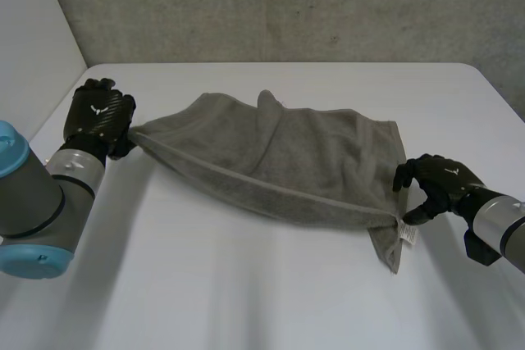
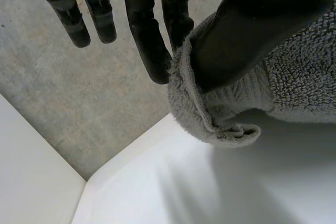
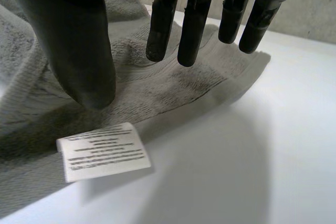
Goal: Fold the towel.
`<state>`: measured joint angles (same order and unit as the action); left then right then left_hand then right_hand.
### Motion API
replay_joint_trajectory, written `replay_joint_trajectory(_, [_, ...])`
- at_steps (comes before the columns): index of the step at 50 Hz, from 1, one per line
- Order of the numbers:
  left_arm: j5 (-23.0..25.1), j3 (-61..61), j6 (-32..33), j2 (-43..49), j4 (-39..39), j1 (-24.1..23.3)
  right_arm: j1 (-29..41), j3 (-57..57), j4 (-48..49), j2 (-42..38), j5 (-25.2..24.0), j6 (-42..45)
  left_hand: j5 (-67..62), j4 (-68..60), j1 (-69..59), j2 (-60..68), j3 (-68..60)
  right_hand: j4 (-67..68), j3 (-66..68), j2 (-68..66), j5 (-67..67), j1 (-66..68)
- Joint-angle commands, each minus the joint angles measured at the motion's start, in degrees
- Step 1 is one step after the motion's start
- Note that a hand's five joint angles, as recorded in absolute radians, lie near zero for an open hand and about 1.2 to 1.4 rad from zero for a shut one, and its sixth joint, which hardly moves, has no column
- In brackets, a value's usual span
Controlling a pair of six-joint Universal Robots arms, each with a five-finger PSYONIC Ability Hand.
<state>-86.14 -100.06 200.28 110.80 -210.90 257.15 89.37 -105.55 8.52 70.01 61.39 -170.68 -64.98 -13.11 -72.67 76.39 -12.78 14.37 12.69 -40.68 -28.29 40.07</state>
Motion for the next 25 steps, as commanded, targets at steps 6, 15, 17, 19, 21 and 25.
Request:
replay_joint_trajectory(6, [0.0,0.1,-0.1,0.1,1.3,0.3,0.0,-2.1,-5.4,2.6,0.0,-4.0,-5.0,3.1,-7.3,3.6,2.8,-4.4,-2.7,5.0,2.6,-4.4])
replay_joint_trajectory(15, [0.0,0.1,-0.1,0.2,1.3,0.1,2.4,-4.0,-5.4,5.3,3.7,-4.6,-5.0,3.1,-7.3,3.6,2.8,-4.4,-2.7,12.3,9.9,-11.7])
replay_joint_trajectory(17, [0.0,0.1,-0.1,0.2,1.3,0.1,3.1,-4.6,-5.3,5.8,5.7,-6.1,-5.0,3.1,-7.3,3.6,2.8,-4.4,-2.7,14.9,12.6,-14.3])
replay_joint_trajectory(19, [0.0,0.1,-0.1,0.2,1.3,0.1,3.7,-4.9,-5.1,6.1,6.3,-6.8,-5.0,3.1,-7.3,3.6,2.8,-4.4,-2.7,15.0,12.6,-14.3])
replay_joint_trajectory(21, [0.0,0.1,-0.1,0.2,1.3,0.2,4.6,-5.0,-4.8,6.5,6.4,-7.6,-5.0,3.1,-7.3,3.6,2.8,-4.4,-2.7,15.1,12.7,-14.5])
replay_joint_trajectory(25, [-0.1,0.2,-0.2,-0.1,1.3,0.2,6.9,-5.2,-4.1,6.1,6.8,-9.2,-5.0,3.1,-7.3,3.6,2.8,-4.4,-2.7,15.3,12.9,-14.7])
